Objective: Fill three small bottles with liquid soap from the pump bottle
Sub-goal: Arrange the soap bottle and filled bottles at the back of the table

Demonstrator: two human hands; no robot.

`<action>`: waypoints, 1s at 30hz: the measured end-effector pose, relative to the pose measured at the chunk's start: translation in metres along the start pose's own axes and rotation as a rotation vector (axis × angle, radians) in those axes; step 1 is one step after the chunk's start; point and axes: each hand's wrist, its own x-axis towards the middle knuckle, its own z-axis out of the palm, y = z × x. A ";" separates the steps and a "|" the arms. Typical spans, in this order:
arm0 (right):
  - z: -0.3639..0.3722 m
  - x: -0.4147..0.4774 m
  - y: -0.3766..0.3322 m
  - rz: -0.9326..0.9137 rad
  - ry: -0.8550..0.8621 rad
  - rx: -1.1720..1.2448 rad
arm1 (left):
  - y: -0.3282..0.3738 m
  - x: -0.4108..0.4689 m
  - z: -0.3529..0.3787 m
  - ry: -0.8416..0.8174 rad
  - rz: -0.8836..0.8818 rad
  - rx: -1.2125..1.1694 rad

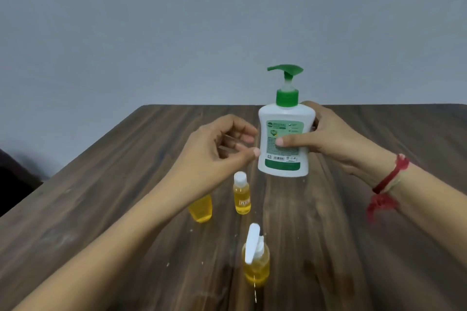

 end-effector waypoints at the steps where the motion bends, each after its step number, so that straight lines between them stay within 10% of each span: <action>1: 0.000 0.006 -0.004 -0.012 0.013 -0.020 | 0.003 0.012 0.002 0.011 -0.017 0.030; 18: -0.001 0.078 -0.110 0.009 0.376 -0.095 | 0.066 0.129 0.003 0.046 -0.211 0.120; 30: 0.018 0.085 -0.102 0.042 0.297 -0.104 | 0.044 0.153 0.009 0.083 -0.189 0.010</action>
